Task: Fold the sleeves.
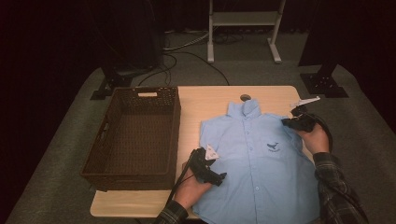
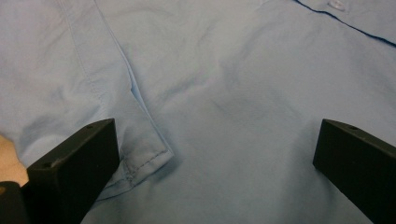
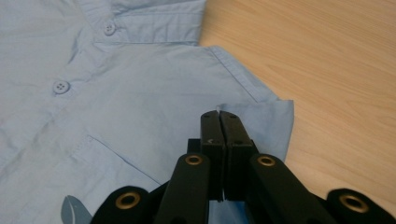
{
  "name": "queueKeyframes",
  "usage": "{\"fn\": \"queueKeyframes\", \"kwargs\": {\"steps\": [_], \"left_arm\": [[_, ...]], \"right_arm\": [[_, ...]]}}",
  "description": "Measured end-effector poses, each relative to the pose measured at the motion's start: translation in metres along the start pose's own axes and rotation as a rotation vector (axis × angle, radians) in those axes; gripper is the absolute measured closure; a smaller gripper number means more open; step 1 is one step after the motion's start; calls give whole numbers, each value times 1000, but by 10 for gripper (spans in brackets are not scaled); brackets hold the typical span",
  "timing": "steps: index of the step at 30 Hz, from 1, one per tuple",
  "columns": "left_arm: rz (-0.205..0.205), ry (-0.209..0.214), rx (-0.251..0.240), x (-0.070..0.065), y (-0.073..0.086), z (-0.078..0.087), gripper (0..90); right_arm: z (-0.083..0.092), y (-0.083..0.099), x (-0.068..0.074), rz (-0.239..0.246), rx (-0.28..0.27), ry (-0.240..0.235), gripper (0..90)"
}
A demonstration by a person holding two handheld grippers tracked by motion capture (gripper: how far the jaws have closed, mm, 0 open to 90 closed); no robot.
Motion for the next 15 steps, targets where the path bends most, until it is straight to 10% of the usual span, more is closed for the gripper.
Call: {"fn": "queueKeyframes", "kwargs": {"steps": [15], "left_arm": [[0, 0, 0, 0, 0, 0, 0]], "right_arm": [[-10, -9, 22, 30, -6, -41, 866]]}}
Point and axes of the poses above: each handheld gripper's, and its own axes: z roughly backward along the jaws, y roughly out of its underside, x roughly to its left, the point moved 4 cm from there along -z, roughly forward along the jaws, and after that the axes turned 6 degrees about y, right-handed, at the moved point
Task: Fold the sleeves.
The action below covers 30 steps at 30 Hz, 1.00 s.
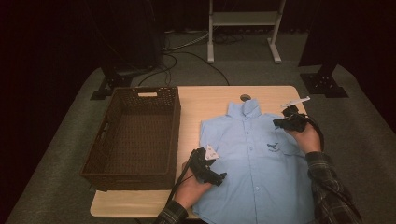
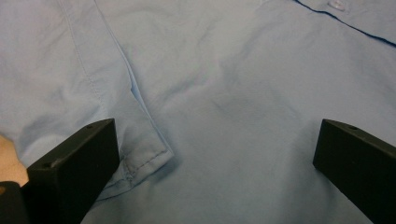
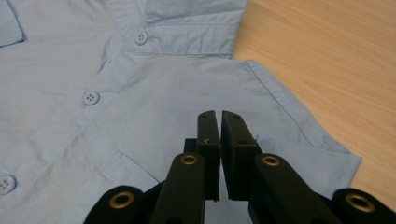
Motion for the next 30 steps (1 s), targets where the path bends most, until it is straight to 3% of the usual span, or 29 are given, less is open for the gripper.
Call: {"fn": "queueKeyframes", "kwargs": {"steps": [3, 9, 12, 14, 16, 22, 30], "left_arm": [[-1, 0, 0, 0, 0, 0, 0], [0, 0, 0, 0, 0, 0, 0], [1, 0, 0, 0, 0, 0, 0], [0, 0, 1, 0, 0, 0, 0], [-2, 0, 2, 0, 0, 0, 0], [14, -21, -9, 4, -6, 3, 0], [24, -50, -50, 16, -32, 6, 0]], "right_arm": [[0, -1, 0, -4, -10, -7, 789], [0, 2, -3, -36, -75, -33, 392], [-3, 7, -5, -29, -106, -45, 225], [-5, 11, -4, -7, -128, -24, 97], [-6, 16, -3, 6, -135, -17, 30], [-10, 29, 1, -8, -134, -84, 0], [-22, 36, 5, 21, -97, -59, 0]]}}
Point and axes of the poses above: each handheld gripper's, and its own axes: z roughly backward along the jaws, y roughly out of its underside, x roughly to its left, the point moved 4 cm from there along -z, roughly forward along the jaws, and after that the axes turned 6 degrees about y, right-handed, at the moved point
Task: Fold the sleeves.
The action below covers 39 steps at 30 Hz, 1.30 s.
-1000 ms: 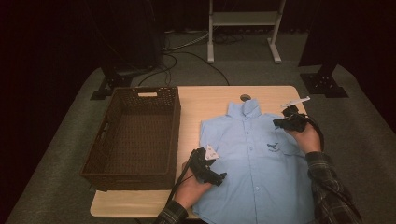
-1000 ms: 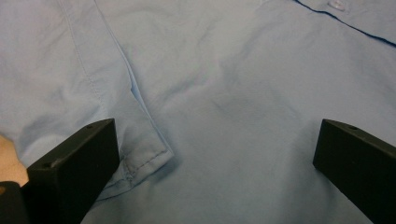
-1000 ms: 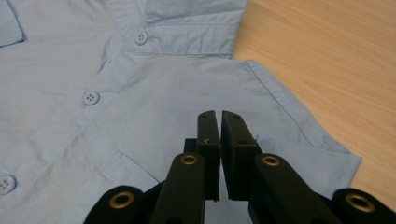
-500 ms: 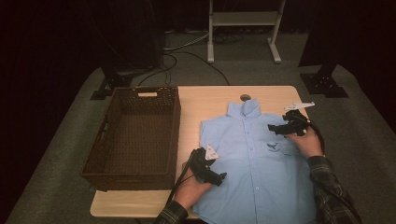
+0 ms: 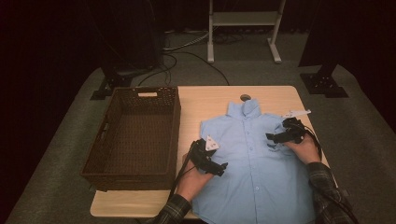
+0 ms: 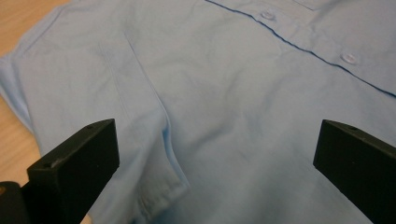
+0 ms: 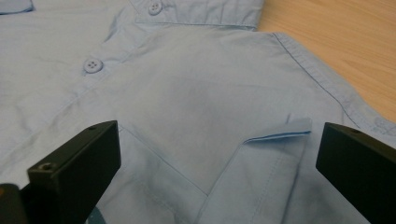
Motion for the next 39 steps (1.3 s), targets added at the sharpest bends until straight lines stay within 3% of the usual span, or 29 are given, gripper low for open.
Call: {"fn": "queueKeyframes", "kwargs": {"steps": [9, 15, 22, 27, 34, 39], "left_arm": [[31, 16, -5, 29, -28, -22, 0], [44, 22, -19, 46, -35, -37, 0], [87, 26, 23, 63, -30, -55, 0], [90, 28, 42, 64, -26, -58, 0], [40, -10, 48, 56, -21, -58, 0], [36, -9, 48, 49, -16, -53, 0]], "right_arm": [[-9, 4, 2, 3, 23, 3, 0], [-11, 6, 3, 10, 29, 6, 0], [-12, 6, 2, 9, 24, 6, 0], [-12, 7, 3, 5, 25, 8, 0], [-8, 10, 5, 5, 24, 9, 0], [-3, 15, 11, 4, 24, 9, 0]]}}
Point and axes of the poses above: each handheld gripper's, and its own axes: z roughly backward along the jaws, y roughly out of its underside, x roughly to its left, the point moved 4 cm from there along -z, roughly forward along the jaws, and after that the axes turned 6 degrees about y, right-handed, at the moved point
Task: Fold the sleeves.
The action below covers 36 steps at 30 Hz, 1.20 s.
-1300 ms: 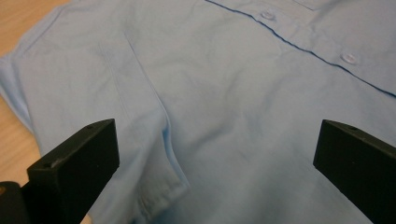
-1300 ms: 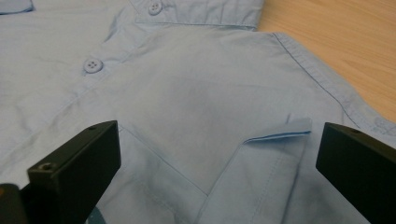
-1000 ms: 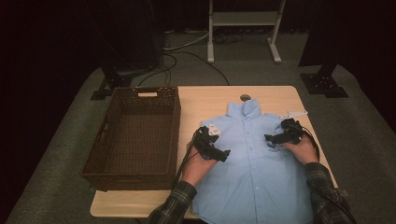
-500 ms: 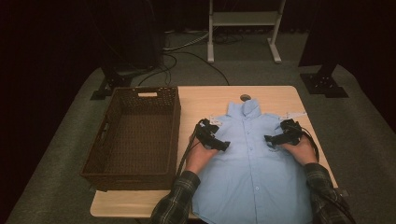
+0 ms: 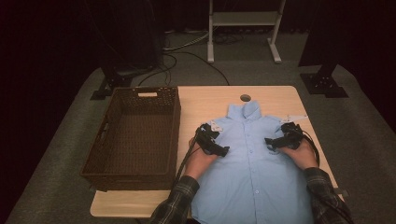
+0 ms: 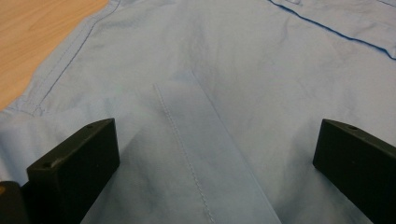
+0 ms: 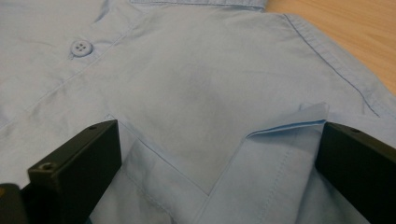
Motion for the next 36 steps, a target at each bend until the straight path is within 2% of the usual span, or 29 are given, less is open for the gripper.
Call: {"fn": "queueKeyframes", "kwargs": {"steps": [16, 36], "left_arm": [[10, -8, -4, -26, 16, 14, 0], [6, -5, -1, -40, 26, 22, 0]], "right_arm": [[19, 18, 17, 9, -2, -10, 0], [31, 29, 27, 15, -2, -15, 0]]}}
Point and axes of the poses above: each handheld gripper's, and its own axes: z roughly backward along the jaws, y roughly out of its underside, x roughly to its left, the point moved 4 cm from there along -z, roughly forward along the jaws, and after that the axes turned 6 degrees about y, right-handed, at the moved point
